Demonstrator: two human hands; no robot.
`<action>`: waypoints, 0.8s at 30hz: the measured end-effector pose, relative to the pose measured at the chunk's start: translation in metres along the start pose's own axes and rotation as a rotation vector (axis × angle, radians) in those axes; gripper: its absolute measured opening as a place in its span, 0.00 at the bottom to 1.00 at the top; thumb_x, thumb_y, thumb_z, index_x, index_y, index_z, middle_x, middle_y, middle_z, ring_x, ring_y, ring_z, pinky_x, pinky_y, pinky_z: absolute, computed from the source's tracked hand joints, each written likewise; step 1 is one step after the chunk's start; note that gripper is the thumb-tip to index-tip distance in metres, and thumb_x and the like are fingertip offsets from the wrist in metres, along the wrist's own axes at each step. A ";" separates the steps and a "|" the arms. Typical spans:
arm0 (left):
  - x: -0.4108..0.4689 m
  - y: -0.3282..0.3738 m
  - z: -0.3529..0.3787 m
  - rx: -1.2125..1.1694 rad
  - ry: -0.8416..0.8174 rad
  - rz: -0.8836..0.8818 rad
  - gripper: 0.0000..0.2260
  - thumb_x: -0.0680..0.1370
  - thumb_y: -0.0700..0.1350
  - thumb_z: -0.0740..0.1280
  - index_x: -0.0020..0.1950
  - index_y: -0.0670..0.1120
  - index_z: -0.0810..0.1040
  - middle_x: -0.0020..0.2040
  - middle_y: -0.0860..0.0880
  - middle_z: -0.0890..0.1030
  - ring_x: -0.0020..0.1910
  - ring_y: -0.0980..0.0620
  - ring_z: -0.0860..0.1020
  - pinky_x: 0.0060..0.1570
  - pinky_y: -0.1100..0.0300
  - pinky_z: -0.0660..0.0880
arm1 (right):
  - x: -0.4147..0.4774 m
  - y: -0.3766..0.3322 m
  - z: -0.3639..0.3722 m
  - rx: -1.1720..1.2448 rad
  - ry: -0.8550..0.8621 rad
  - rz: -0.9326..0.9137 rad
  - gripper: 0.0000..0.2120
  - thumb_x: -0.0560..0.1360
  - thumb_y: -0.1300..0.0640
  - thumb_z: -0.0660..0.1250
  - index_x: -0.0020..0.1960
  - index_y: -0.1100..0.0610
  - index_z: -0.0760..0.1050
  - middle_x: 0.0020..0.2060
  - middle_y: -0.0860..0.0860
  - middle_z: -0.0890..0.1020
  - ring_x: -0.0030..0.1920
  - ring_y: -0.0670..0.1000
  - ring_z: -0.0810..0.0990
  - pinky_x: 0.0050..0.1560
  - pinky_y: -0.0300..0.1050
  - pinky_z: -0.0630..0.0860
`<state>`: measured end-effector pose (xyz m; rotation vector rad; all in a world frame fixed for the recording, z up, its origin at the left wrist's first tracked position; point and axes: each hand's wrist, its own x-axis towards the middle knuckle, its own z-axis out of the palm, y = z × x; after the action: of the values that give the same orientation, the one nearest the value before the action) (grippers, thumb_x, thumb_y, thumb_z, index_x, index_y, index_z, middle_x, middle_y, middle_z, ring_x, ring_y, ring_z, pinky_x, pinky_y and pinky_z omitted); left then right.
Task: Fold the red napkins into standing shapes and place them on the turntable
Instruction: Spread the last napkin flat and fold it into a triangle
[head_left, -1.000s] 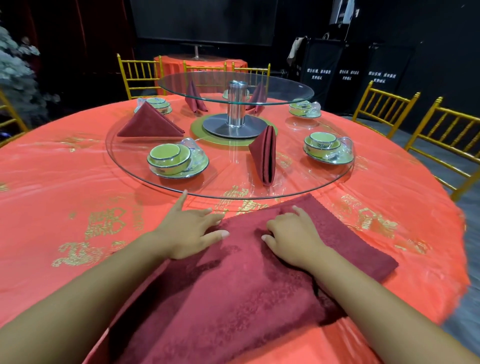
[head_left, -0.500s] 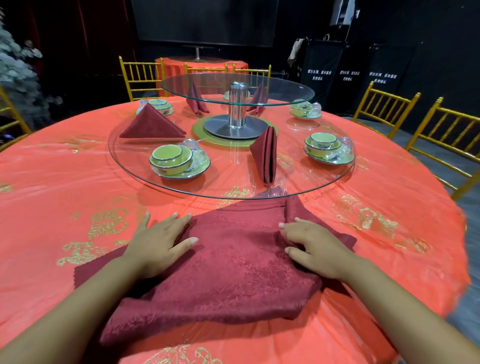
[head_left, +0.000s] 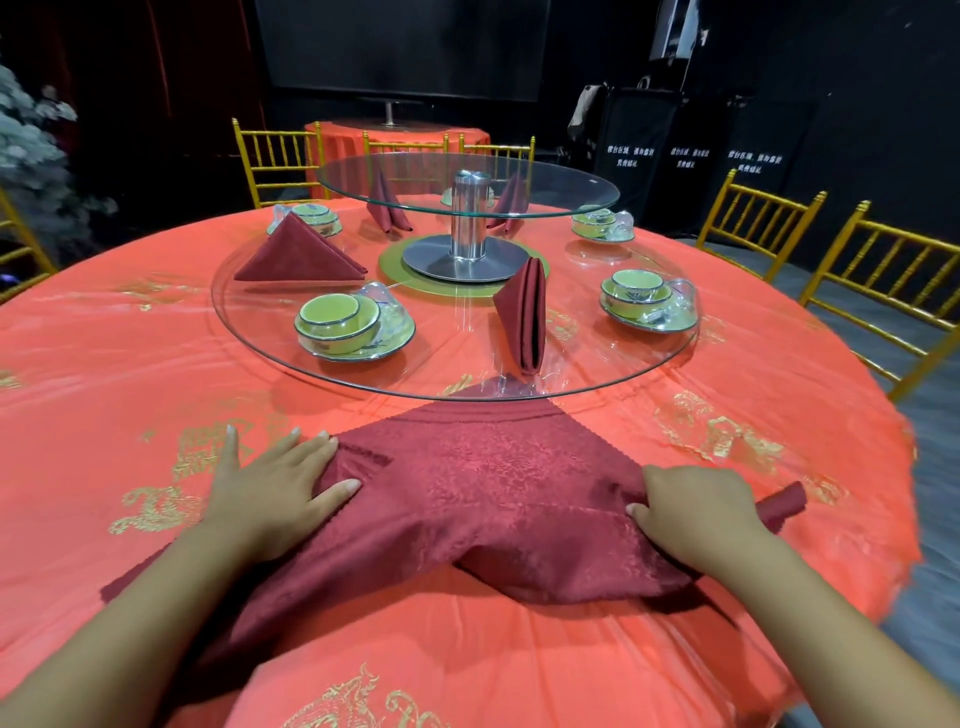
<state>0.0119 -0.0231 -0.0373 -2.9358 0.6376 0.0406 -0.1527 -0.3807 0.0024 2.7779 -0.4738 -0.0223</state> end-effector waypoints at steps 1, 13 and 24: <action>0.001 0.000 -0.004 0.007 -0.037 -0.028 0.43 0.67 0.73 0.31 0.78 0.56 0.51 0.78 0.59 0.51 0.77 0.58 0.48 0.66 0.34 0.30 | 0.000 -0.001 0.002 0.013 0.010 0.013 0.17 0.77 0.40 0.56 0.56 0.51 0.72 0.53 0.51 0.81 0.56 0.55 0.79 0.44 0.45 0.69; -0.043 0.088 -0.048 -0.224 -0.075 0.196 0.39 0.69 0.76 0.39 0.77 0.62 0.48 0.79 0.53 0.50 0.77 0.54 0.48 0.73 0.41 0.43 | 0.014 -0.021 0.009 0.286 0.163 -0.030 0.14 0.79 0.44 0.55 0.52 0.54 0.70 0.51 0.51 0.79 0.53 0.57 0.78 0.47 0.49 0.69; -0.005 0.089 -0.028 -0.275 -0.207 0.317 0.36 0.74 0.73 0.48 0.78 0.59 0.47 0.79 0.52 0.45 0.77 0.56 0.41 0.73 0.42 0.39 | 0.009 0.016 -0.007 0.244 -0.138 0.043 0.24 0.72 0.28 0.52 0.42 0.49 0.66 0.47 0.50 0.80 0.51 0.55 0.78 0.39 0.47 0.67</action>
<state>-0.0296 -0.1057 -0.0207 -2.9884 1.1344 0.4946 -0.1486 -0.3964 0.0141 3.0173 -0.6086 -0.1573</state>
